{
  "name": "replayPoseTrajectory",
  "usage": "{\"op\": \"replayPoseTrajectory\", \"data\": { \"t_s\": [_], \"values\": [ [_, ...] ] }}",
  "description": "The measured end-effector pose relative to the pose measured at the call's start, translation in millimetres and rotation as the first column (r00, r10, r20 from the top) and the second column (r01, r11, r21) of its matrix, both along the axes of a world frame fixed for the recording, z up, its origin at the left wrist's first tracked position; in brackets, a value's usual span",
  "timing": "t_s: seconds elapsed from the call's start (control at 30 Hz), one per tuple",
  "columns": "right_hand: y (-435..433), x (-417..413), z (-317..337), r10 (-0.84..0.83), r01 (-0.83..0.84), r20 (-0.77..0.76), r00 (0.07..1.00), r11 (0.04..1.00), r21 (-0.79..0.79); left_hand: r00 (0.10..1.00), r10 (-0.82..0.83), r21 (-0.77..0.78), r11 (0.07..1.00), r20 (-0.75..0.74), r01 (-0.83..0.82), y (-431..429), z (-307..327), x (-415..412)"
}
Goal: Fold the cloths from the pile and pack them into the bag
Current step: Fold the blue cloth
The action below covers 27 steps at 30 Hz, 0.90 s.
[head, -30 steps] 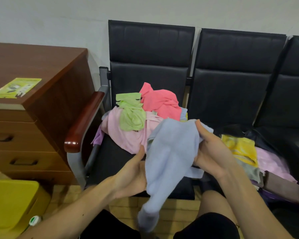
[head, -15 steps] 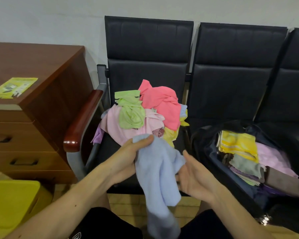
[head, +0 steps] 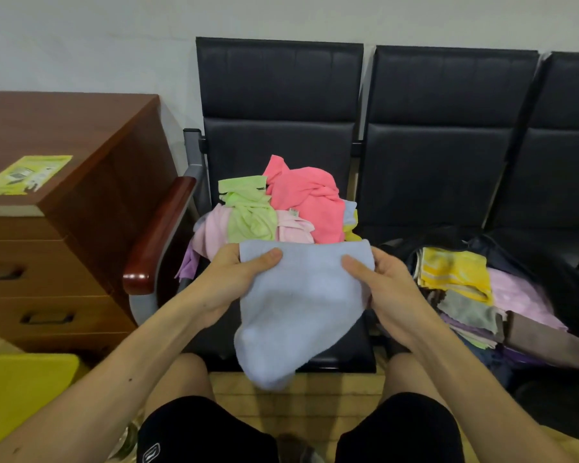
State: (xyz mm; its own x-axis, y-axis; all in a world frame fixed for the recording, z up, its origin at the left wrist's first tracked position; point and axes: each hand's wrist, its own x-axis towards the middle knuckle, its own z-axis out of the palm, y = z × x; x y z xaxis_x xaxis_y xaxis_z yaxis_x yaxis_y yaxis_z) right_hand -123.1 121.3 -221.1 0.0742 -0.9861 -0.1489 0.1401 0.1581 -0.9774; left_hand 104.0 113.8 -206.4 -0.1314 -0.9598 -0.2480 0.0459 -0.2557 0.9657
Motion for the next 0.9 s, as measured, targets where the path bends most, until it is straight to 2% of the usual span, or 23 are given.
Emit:
{"op": "replayPoseTrajectory", "data": {
  "t_s": [0.1, 0.2, 0.3, 0.47, 0.6, 0.8, 0.9],
  "values": [
    [-5.1, 4.2, 13.4, -0.119, 0.107, -0.228, 0.966, 0.992, -0.066, 0.997, 0.061, 0.038, 0.997, -0.037, -0.060, -2.1, 3.7, 0.0],
    [-10.2, 4.9, 25.7, -0.251, 0.189, -0.328, 0.911, 0.960, -0.209, 0.993, 0.088, 0.042, 0.995, -0.073, -0.086, -5.8, 9.0, -0.5],
    [-16.8, 1.4, 36.6, -0.249, 0.121, -0.402, 0.881, 0.941, -0.317, 0.992, 0.098, 0.034, 0.995, -0.078, -0.096, -10.1, 13.8, 1.0],
    [-17.3, -7.9, 50.5, -0.157, 0.022, -0.382, 0.911, 0.942, -0.334, 0.997, 0.025, -0.022, 0.999, -0.071, -0.027, -15.4, 19.9, 10.5],
    [-16.5, -16.4, 50.3, -0.224, -0.019, -0.534, 0.816, 0.911, -0.412, 0.998, 0.049, -0.074, 0.996, -0.046, -0.052, -15.8, 26.3, 14.4],
    [-18.2, -17.7, 43.0, -0.298, -0.047, -0.648, 0.701, 0.887, -0.459, 0.982, 0.176, -0.131, 0.977, 0.064, -0.166, -18.7, 21.3, 12.6],
    [-14.5, -16.6, 39.6, -0.319, -0.049, -0.682, 0.659, 0.886, -0.462, 0.968, 0.146, -0.252, 0.963, 0.202, -0.093, -17.2, 18.5, 13.3]
  ]
}}
